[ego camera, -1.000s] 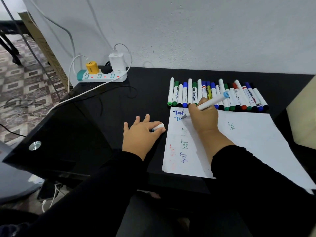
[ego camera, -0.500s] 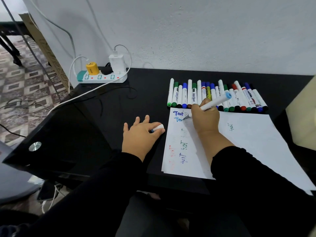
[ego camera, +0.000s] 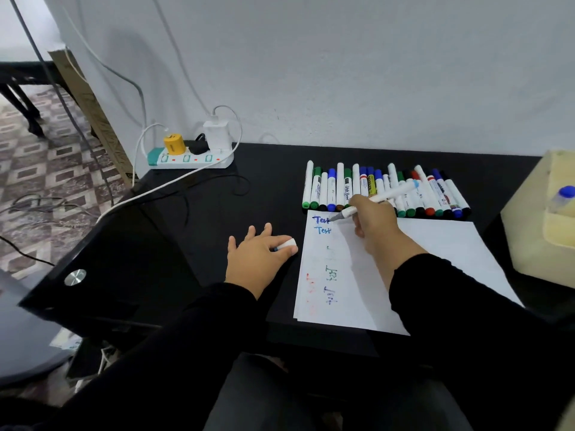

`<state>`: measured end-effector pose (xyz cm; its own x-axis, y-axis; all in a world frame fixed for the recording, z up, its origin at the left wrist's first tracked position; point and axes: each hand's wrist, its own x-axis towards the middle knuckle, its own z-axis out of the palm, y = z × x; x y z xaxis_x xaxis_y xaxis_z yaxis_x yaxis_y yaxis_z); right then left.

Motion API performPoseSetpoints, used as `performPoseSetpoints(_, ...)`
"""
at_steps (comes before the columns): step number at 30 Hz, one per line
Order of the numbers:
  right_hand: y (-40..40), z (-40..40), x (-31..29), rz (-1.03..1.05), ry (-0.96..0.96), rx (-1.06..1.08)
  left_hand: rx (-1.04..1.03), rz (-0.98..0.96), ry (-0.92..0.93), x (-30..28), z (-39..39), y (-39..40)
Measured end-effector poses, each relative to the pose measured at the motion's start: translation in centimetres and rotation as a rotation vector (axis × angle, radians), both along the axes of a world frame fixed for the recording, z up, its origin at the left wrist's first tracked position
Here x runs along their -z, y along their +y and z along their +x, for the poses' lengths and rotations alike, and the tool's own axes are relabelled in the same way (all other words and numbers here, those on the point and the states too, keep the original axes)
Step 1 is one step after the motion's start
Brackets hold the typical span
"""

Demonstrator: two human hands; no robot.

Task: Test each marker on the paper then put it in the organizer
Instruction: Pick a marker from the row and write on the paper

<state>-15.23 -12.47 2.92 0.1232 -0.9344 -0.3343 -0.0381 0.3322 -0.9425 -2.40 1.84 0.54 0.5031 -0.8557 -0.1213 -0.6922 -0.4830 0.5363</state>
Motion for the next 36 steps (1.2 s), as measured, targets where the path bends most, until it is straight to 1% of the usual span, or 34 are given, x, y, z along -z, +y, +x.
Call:
performPoseSetpoints(3,-0.4,-0.7,-1.1,0.035,-0.074,-0.078,-0.021,-0.031,0.107,-1.3,0.0,0.2)
performPoseSetpoints(6,0.3,-1.5,-2.8,-0.004,-0.164,-0.112,-0.059,-0.251,0.226,-3.2,-0.6,0.5)
performPoseSetpoints(8,1.2,-2.1,-4.3,-0.051,-0.238,-0.146,-0.043,-0.373,0.363,-4.8,-1.6,1.0)
performPoseSetpoints(11,2.9,-3.2,-6.3,-0.141,-0.305,-0.186,-0.004,-0.441,0.548,-6.9,-3.1,1.5)
performPoseSetpoints(13,4.1,-4.0,-7.4,-0.208,-0.334,-0.208,0.033,-0.443,0.616,-8.0,-4.2,1.8)
performPoseSetpoints(15,5.3,-4.9,-8.5,-0.269,-0.33,-0.223,0.075,-0.436,0.642,-8.9,-5.3,2.1)
performPoseSetpoints(17,6.2,-5.7,-9.3,-0.321,-0.283,-0.254,0.125,-0.443,0.661,-9.6,-6.1,2.3)
performPoseSetpoints(21,7.5,-7.5,-10.2,-0.409,-0.24,-0.364,0.221,-0.446,0.715,-10.7,-7.6,2.6)
performPoseSetpoints(23,7.8,-8.4,-10.5,-0.426,-0.255,-0.438,0.219,-0.446,0.775,-11.1,-7.9,2.5)
performPoseSetpoints(26,7.8,-9.5,-10.9,-0.397,-0.277,-0.533,0.18,-0.426,0.842,-11.4,-8.0,2.3)
performPoseSetpoints(32,7.6,-9.5,-10.6,-0.369,-0.266,-0.457,0.28,-0.378,0.866,-11.8,-7.9,2.1)
performPoseSetpoints(36,7.5,-8.9,-9.5,-0.28,-0.331,-0.403,0.231,-0.356,0.786,-11.4,-8.0,1.6)
